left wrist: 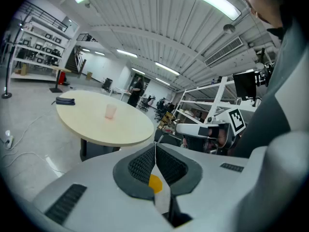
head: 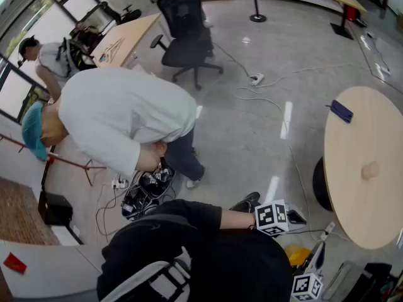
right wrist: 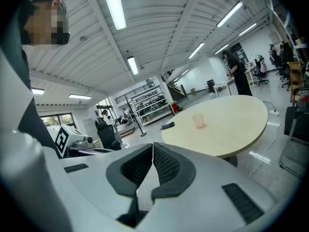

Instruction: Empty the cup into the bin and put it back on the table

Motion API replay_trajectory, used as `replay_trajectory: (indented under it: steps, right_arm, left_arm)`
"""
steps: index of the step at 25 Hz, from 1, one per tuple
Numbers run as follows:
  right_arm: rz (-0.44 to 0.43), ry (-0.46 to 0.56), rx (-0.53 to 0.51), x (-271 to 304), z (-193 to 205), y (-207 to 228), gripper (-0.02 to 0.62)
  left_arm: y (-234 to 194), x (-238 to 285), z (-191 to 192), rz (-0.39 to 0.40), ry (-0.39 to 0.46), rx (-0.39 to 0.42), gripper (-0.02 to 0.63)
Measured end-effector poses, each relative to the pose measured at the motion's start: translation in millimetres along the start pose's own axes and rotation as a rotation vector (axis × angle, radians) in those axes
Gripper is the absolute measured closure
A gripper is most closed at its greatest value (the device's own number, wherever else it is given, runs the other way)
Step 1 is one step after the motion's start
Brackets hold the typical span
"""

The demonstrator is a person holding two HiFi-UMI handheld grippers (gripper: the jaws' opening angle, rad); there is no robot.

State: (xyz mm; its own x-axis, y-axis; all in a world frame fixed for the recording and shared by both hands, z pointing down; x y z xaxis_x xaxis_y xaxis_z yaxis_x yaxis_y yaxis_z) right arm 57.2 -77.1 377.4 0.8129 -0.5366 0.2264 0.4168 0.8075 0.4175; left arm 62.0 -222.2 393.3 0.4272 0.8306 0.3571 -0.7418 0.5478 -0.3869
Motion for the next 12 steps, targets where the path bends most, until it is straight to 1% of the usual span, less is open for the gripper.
replay_trajectory:
  steps: [2, 3, 4, 8, 12]
  right_arm:
    - [-0.009, -0.014, -0.03, 12, -1, -17, 0.58]
    - [-0.017, -0.021, -0.044, 18, 0, -25, 0.58]
    - [-0.027, -0.03, -0.057, 25, 0, -34, 0.58]
    - [-0.085, -0.066, -0.105, 53, 6, -68, 0.58]
    - [-0.162, -0.107, -0.152, 83, 14, -104, 0.58]
  left_arm:
    - [-2, -7, 2, 0.048, -0.007, 0.001, 0.583]
    - [-5, -15, 4, 0.058, -0.005, 0.0, 0.583]
    - [-9, -25, 5, 0.05, 0.006, -0.005, 0.583]
    - [-44, -70, 11, -0.068, 0.093, -0.061, 0.583]
    - [-76, -100, 13, -0.165, 0.152, -0.11, 0.583]
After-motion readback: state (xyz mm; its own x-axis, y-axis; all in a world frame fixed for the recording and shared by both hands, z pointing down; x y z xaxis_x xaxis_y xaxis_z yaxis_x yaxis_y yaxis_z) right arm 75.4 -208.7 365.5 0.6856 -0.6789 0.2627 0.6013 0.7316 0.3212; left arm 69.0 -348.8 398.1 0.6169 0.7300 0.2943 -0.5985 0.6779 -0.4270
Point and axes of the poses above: the fingertips, and each gripper's own axes: x forward along the fingers, y to its right, z out of its underside, the point moved 3 cm from there along -x, backward along the fingers, and after that the axes turned 1 degree about x, right-handed, at the moved point
